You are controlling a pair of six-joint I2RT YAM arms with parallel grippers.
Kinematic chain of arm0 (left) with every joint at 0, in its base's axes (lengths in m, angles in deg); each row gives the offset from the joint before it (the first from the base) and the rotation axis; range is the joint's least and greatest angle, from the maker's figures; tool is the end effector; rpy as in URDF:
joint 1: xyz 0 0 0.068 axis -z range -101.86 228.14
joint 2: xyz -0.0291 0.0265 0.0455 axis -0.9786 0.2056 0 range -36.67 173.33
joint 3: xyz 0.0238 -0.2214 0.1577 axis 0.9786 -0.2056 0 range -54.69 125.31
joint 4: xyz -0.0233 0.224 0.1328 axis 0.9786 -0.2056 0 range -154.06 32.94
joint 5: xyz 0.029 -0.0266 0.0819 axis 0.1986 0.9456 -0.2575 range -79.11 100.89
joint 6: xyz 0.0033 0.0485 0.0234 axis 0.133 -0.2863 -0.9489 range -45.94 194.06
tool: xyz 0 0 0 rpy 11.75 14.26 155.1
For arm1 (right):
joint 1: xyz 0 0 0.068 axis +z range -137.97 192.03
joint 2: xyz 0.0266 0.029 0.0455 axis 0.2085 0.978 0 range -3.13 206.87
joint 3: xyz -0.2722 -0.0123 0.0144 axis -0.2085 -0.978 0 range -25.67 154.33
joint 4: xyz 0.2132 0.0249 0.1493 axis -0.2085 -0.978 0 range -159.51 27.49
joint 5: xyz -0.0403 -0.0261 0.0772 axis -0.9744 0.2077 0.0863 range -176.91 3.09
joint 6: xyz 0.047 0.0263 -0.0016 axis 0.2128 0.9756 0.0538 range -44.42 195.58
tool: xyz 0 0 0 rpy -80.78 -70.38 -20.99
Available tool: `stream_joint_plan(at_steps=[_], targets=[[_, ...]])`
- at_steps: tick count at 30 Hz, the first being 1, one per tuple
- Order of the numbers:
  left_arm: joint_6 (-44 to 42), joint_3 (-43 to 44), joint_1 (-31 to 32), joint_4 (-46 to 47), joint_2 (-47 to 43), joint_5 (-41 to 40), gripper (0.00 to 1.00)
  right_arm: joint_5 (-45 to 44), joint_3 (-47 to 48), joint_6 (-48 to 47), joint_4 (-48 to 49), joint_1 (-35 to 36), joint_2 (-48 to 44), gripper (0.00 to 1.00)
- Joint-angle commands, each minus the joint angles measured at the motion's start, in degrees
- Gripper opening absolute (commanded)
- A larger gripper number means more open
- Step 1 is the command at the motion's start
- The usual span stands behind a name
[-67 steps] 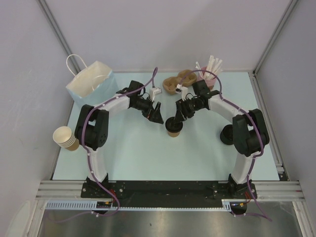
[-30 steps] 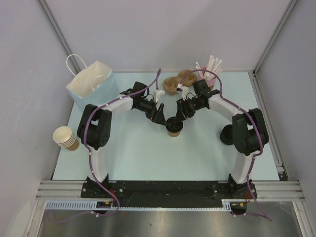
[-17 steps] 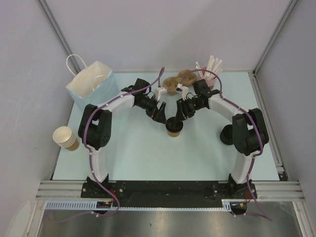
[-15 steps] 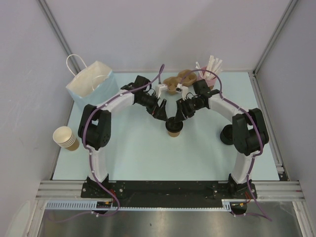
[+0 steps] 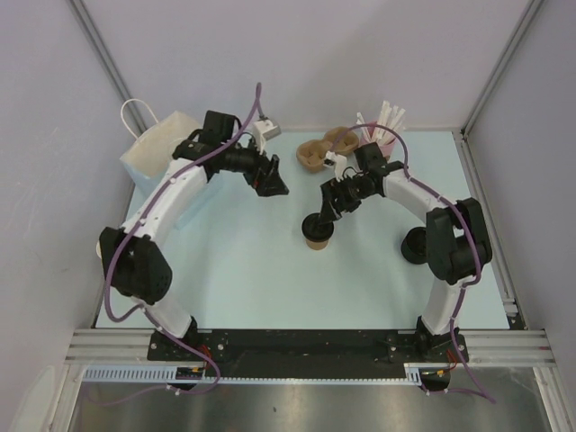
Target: Pack the takeout coffee
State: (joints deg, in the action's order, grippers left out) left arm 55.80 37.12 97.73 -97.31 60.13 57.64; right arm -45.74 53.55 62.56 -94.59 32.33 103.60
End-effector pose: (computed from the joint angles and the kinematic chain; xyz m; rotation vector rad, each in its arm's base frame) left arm 0.3397 -0.1484 0.3442 1.0857 1.9575 -0.9629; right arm 0.3595 0.1579 0.2195 -0.9585 2.3165 0.9775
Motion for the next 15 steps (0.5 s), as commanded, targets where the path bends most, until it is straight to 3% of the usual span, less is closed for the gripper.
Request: stream_joint_plan(at_steps=[1, 8, 15], targets=[[-4.15, -2.33, -3.85, -3.78, -8.71, -2.34, 0.99, -1.97, 4.53, -2.63, -2.55, -0.96, -6.53, 0.93], [-4.15, -13.74, -7.81, -3.43, -22.51, -5.35, 0.99, -8.54, 6.03, -10.17, -5.71, -0.7, -16.8, 0.95], [-0.46, -22.19, -11.42, -1.24, -33.5, -6.66, 0.99, -11.11, 2.43, -21.87, -9.85, 7.47, -22.53, 0.92]])
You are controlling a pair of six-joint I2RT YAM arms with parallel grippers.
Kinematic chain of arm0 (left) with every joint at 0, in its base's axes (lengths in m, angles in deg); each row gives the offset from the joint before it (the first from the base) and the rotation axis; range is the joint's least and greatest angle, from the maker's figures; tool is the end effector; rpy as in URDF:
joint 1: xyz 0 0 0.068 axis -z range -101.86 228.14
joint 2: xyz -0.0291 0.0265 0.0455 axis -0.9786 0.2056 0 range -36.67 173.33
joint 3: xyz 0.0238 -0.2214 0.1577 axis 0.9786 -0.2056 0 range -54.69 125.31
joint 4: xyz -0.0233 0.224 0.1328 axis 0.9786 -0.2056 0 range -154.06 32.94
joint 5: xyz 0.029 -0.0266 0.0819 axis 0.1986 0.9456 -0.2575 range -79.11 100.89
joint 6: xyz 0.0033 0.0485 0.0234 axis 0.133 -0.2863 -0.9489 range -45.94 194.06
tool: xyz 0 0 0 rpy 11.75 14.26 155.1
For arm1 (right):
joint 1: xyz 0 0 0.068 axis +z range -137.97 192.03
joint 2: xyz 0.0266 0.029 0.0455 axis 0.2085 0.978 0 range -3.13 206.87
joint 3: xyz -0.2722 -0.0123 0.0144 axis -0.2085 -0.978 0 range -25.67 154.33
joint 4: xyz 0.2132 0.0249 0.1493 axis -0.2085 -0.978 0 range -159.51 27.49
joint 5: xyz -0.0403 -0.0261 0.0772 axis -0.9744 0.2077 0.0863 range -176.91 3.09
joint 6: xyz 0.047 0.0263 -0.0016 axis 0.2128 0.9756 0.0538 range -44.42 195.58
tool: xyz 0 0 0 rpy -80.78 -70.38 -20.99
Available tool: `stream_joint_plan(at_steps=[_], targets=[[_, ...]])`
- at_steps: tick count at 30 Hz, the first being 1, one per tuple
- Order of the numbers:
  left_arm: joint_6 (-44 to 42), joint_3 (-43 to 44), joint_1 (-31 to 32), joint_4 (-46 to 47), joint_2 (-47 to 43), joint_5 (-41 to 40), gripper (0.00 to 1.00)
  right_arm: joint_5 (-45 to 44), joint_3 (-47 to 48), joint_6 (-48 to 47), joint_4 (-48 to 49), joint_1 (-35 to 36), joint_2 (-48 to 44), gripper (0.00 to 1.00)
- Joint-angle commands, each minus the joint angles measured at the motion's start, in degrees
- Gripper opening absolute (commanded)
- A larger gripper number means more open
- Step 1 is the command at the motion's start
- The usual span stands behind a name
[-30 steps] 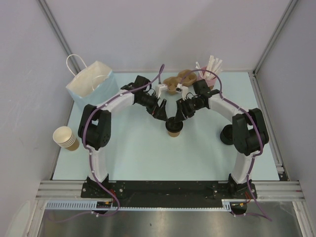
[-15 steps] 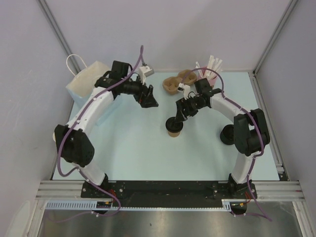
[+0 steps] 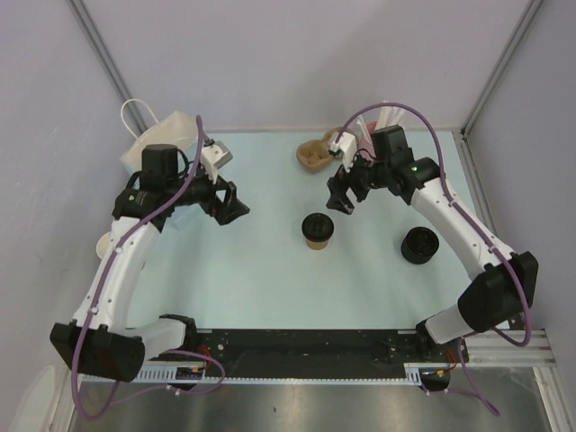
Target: Pack the takeout coffee
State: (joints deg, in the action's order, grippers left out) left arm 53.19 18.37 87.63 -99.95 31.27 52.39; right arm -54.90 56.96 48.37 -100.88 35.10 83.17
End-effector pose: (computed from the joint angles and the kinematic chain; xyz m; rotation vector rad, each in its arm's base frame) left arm 0.2319 -0.0626 0.3781 0.9194 1.9104 -0.6845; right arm 0.2950 0.1461 0.3514 -1.2005 1.8916 0.6012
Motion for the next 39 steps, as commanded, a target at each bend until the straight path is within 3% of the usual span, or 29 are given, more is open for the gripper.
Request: stream_joint_plan(at_steps=[1, 7, 17, 30, 39], targets=[[2.58, -4.67, -1.5, 2.54, -6.05, -1.94, 0.99, -1.95, -2.11, -8.82, -3.64, 6.1, -2.1, 0.91], [2.23, -12.94, -3.34, 8.52, -13.36, -2.39, 0.99, -6.08, -5.02, -12.0, -2.5, 13.4, 0.0, 0.82], [2.05, -12.68, -3.61, 7.74, -6.6, 1.04, 1.0, -8.8, -9.24, -14.99, 0.4, 15.33, 2.9, 0.68], [1.88, -13.73, -3.61, 8.53, -5.45, 2.1, 0.99, -16.1, -11.7, -14.19, 6.28, 17.8, 4.75, 0.6], [1.79, -13.91, -3.52, 8.79, -5.45, 1.92, 0.99, -16.8, -11.97, -14.37, 5.85, 18.24, 6.25, 0.39]])
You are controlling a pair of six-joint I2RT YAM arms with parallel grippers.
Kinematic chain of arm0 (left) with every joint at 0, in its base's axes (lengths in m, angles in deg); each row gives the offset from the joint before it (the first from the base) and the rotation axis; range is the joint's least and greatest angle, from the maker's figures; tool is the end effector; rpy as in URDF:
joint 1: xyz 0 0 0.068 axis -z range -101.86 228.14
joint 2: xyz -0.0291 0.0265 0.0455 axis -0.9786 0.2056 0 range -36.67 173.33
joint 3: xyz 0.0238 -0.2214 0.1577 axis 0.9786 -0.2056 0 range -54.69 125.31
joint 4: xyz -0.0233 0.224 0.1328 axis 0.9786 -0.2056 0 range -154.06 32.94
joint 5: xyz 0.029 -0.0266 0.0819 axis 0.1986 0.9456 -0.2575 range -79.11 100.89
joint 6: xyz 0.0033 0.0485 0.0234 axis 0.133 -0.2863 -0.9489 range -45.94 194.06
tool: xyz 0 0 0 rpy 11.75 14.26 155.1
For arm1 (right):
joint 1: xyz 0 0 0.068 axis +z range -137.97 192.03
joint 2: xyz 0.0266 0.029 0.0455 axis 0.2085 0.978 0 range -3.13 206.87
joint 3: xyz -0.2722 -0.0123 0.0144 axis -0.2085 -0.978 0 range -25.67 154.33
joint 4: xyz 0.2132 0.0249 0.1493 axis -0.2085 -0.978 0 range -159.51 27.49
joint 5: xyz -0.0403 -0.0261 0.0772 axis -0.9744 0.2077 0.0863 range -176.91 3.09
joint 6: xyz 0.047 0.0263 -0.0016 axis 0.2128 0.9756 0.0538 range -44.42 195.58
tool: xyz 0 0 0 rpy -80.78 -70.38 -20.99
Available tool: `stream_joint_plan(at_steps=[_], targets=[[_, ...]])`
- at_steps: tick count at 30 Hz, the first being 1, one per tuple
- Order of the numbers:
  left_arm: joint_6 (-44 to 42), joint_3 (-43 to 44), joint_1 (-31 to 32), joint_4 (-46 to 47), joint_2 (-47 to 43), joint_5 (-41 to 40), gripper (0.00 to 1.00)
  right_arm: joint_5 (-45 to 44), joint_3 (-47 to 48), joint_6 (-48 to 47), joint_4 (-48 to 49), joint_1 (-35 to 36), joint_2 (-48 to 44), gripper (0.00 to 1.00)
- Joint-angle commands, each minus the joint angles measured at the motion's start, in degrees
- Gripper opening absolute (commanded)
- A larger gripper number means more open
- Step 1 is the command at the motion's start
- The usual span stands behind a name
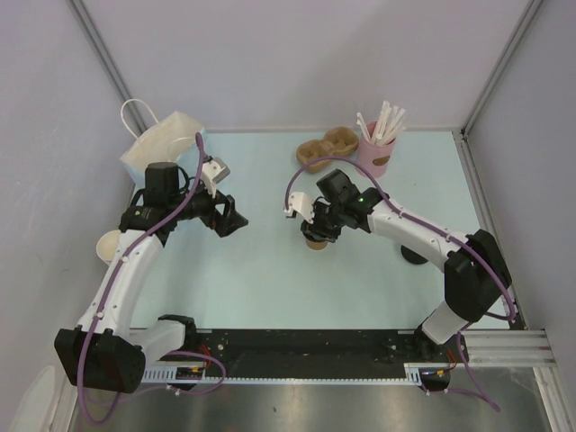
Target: Pack the takeout coffee
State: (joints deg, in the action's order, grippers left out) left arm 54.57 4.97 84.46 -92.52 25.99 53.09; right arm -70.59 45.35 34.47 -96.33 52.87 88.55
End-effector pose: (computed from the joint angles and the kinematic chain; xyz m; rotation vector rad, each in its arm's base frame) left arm 0.2211 -0.0485 0.3327 0.8449 1.9472 -0.6843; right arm 0.2514 0.2305 0.2591 -1.7254 1.8121 0.3563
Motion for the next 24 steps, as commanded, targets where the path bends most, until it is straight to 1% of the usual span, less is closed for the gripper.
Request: stream_joint_plan(at_steps=[1, 8, 9, 11, 12, 14, 15, 16, 21, 24], targets=[[0.33, -0.6, -0.44, 1.45, -0.08, 1.22, 0.99, -0.94, -0.36, -0.56, 1.04, 0.56, 1.04, 0.38], [0.41, -0.68, -0.44, 1.62, -0.16, 1.22, 0.99, -0.5, -0.36, -1.44, -0.45, 0.91, 1.84, 0.38], [0.33, -0.68, -0.44, 1.45, -0.08, 1.14, 0.99, -0.58, -0.36, -1.52, -0.45, 1.08, 1.84, 0.37], [0.41, -0.68, -0.44, 1.71, -0.07, 1.22, 0.99, -0.85, -0.36, -1.44, -0.45, 1.17, 2.01, 0.33], [0.41, -0.77, -0.44, 1.71, -0.07, 1.14, 0.99, -1.2, -0.27, -1.52, -0.54, 1.26, 2.19, 0.24], [0.41, -0.77, -0.44, 1.8, 0.01, 0.96, 1.0, -1.64, -0.27, -1.52, -0.45, 1.35, 2.28, 0.13], [0.41, -0.86, -0.35, 1.89, 0.01, 0.96, 0.99, -1.81, -0.27, -1.35, -0.28, 1.35, 2.19, 0.02], [0.5, -0.86, -0.44, 2.06, 0.01, 0.87, 1.0, -1.9, -0.27, -1.35, -0.45, 1.35, 2.01, 0.0], [0.5, -0.34, -0.44, 3.03, -0.95, -2.37, 1.0, -1.9, -0.27, -0.47, 0.34, 1.0, -1.75, 0.0], [-1.43, 2.64, -0.44, 1.63, -1.39, -5.53, 0.99, -1.29, 1.04, 0.67, -0.36, -0.23, -5.26, 0.0]])
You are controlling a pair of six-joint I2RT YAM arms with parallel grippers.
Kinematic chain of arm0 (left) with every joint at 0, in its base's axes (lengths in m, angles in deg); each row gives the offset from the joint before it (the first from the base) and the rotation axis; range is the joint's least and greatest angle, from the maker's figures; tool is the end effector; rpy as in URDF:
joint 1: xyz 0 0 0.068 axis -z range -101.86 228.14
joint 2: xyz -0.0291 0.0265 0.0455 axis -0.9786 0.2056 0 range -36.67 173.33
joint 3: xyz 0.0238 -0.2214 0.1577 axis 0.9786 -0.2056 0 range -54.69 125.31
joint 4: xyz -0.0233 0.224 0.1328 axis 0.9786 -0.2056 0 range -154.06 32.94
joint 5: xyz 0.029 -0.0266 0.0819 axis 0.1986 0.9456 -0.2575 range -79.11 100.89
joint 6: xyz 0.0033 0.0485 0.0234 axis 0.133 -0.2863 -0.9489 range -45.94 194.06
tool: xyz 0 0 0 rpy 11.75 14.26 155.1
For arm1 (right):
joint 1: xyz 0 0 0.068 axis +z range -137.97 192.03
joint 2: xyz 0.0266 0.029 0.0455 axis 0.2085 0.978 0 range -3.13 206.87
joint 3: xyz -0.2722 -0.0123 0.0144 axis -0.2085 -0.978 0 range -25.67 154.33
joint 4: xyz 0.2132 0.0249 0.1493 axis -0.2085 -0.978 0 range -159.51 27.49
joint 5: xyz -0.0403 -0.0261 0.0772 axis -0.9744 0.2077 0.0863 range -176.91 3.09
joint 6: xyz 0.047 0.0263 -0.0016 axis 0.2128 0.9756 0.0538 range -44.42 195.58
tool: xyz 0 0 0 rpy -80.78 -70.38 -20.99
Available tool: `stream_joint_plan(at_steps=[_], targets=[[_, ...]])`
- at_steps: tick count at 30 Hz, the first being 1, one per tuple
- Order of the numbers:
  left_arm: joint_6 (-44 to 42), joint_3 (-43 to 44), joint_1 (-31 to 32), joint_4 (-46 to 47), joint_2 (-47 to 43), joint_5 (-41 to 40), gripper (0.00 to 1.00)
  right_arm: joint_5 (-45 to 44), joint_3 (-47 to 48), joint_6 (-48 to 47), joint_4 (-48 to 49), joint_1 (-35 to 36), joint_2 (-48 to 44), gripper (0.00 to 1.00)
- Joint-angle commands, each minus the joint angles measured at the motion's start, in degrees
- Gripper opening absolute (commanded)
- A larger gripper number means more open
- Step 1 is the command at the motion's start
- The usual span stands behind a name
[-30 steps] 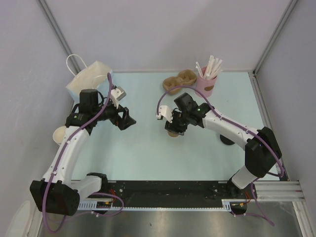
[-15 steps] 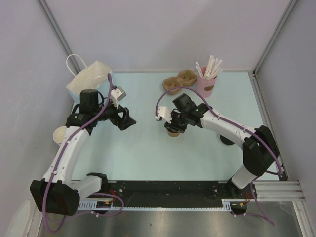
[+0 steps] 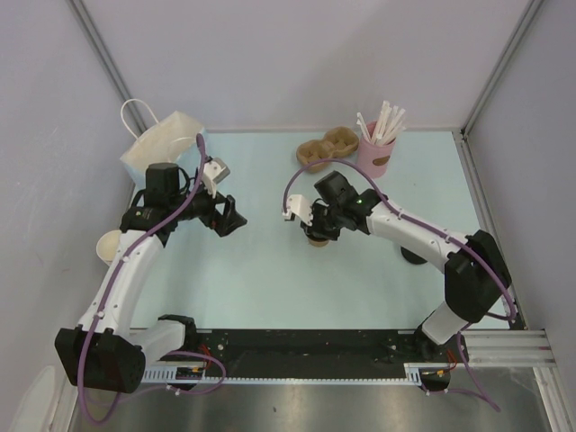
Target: Pack the takeout coffee
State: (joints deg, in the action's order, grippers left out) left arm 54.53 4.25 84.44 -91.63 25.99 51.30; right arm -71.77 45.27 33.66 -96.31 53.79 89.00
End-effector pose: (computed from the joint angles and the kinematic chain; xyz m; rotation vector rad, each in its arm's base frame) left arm 0.2225 -0.0477 0.3293 0.8326 1.9589 -0.6490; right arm 0.2490 0.2347 0.2560 -1.7535 1.8012 0.3325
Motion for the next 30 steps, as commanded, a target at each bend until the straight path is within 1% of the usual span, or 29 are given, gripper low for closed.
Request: stream_joint_plan(at_steps=[1, 2, 4, 5, 9, 11, 12, 13, 16, 22, 30], targets=[[-2.26, 4.42, -0.33, 0.03, -1.48, -4.62, 0.99, 0.5, 1.74, 2.18, -1.87, -2.46, -6.61, 0.0], [-4.09, 7.04, -0.42, -0.58, -1.31, -5.68, 0.99, 1.81, 3.4, 2.45, -2.66, -3.17, -7.66, 0.0], [-5.69, 9.95, -0.42, -1.99, -0.61, -10.33, 0.99, 3.23, 4.73, 3.15, -5.38, -5.44, -10.38, 0.0], [-6.74, 13.01, -0.33, -2.26, 0.01, -12.26, 0.99, 4.28, 5.61, 3.32, -6.01, -6.07, -11.36, 0.0], [-7.45, 18.93, -0.42, -1.73, 1.33, -20.95, 0.99, 6.92, 5.62, 3.77, -10.22, -8.35, -15.84, 0.0], [-7.02, 20.86, -0.42, -0.51, 1.94, -23.86, 0.99, 10.34, 5.01, 4.56, -11.11, -10.19, -17.69, 0.0], [-6.58, 21.65, -0.42, -0.41, 3.34, -26.84, 0.99, 11.48, 4.57, 4.73, -10.85, -10.99, -18.3, 0.0], [-6.4, 22.35, -0.42, -0.85, 4.05, -27.82, 0.99, 13.41, 4.04, 4.91, -10.41, -11.52, -19.44, 0.0], [-6.14, 23.68, -0.33, -0.33, 6.6, -30.99, 0.99, 14.66, 2.1, 5.09, -8.65, -13.63, -20.59, 0.0], [-7.1, 23.77, -0.42, 6.17, 8.45, -35.2, 0.99, 16.15, 0.43, 4.91, -8.21, -14.69, -20.86, 0.0], [-7.89, 25.09, -0.42, 8.72, 11.0, -37.41, 0.99, 16.24, -1.42, 4.91, -7.07, -15.04, -21.03, 0.0]])
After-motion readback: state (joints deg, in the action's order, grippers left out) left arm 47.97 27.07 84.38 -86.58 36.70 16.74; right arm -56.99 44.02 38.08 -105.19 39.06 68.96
